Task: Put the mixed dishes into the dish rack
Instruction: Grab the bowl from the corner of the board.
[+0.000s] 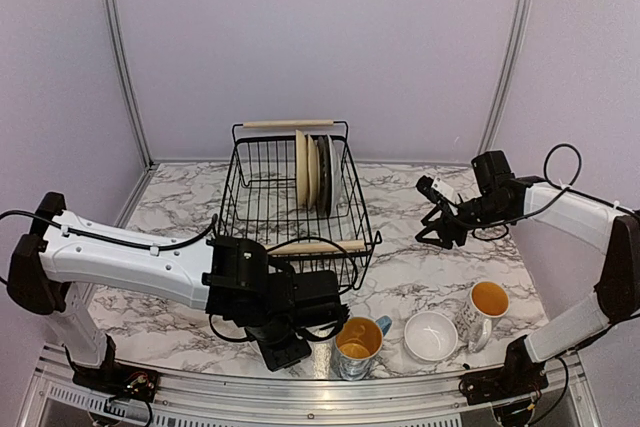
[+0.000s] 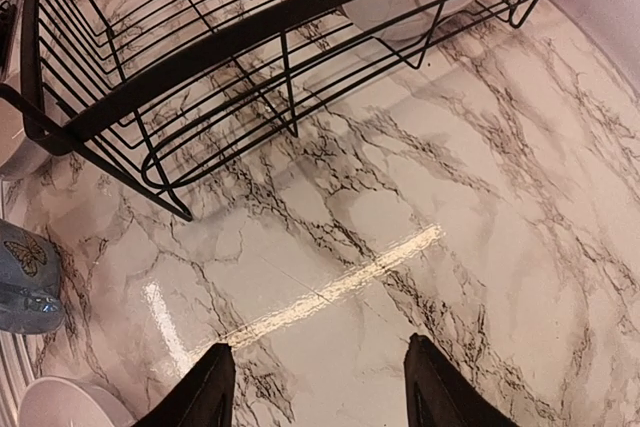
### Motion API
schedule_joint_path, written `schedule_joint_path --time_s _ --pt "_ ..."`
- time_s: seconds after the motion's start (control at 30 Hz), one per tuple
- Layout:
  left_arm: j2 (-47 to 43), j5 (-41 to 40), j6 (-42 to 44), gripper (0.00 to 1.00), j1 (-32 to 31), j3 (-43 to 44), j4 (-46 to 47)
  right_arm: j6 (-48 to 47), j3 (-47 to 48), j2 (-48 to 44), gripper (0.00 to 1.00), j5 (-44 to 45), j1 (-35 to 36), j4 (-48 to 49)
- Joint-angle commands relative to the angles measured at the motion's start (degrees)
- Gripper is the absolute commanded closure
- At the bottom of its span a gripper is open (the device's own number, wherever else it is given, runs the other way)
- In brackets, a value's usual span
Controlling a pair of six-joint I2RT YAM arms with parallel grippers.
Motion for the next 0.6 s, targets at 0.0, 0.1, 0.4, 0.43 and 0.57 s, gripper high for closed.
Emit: schedule_joint_path --time_s 0.0,0.1,0.4,0.43,0.57 --pt "1.27 3.46 0.39 0.62 -0.43 -1.23 -0.05 0.56 0.78 -0.67 0.44 0.78 0.05 0.72" --pt "2.07 3.99 0.66 0.64 -0.65 -2.28 0.0 0.57 0.77 -0.72 0.44 0.8 0.11 0.72" --pt "4.65 3.37 1.79 0.7 -0.61 -3.0 0.0 0.42 0.68 -0.69 0.44 0.89 0.04 0.72" --pt "4.84 3.32 1.91 0.71 -0.61 -3.0 0.0 0.42 0.68 -0.67 0.44 0.89 0.03 0.72" --pt "5.8 2.94 2.36 0.75 -0.63 -3.04 0.0 0.48 0.69 -0.84 0.44 0.89 0.06 0.72"
